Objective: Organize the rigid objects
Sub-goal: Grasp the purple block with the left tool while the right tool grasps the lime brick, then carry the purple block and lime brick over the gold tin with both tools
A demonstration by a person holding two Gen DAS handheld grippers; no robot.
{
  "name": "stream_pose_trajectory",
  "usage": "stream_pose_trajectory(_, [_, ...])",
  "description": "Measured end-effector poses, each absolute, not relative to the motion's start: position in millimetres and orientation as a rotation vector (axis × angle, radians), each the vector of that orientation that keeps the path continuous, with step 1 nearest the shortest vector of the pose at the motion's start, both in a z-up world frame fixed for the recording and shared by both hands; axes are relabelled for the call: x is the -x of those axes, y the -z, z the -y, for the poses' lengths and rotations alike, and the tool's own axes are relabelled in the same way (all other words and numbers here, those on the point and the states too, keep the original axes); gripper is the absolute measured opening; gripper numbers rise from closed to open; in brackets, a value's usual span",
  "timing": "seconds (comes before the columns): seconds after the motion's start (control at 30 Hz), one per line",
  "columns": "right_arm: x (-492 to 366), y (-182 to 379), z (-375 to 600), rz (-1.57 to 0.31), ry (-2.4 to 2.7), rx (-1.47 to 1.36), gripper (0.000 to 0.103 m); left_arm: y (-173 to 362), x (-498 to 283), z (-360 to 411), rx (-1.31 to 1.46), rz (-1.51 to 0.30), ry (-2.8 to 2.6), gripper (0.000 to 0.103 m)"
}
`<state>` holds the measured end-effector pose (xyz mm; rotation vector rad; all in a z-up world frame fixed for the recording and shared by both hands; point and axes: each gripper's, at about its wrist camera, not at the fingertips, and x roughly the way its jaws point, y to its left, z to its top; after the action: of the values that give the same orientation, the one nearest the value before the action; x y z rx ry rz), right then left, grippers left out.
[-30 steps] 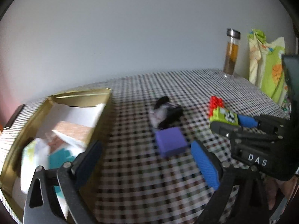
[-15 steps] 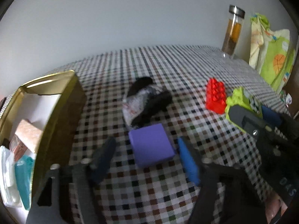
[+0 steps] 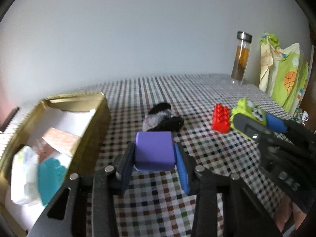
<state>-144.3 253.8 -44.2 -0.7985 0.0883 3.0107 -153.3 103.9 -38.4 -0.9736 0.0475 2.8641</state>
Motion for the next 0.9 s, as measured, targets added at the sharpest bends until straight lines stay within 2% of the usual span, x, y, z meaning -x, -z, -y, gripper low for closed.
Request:
stream_pose_trajectory(0.3, [123, 38, -230, -0.035, -3.072, 0.703, 0.051, 23, 122, -95, 0.738, -0.079, -2.987, 0.039])
stream_pose_trajectory(0.9, [94, 30, -200, -0.003, -3.151, 0.518, 0.051, 17, 82, -66, 0.584, -0.01, -3.061, 0.039])
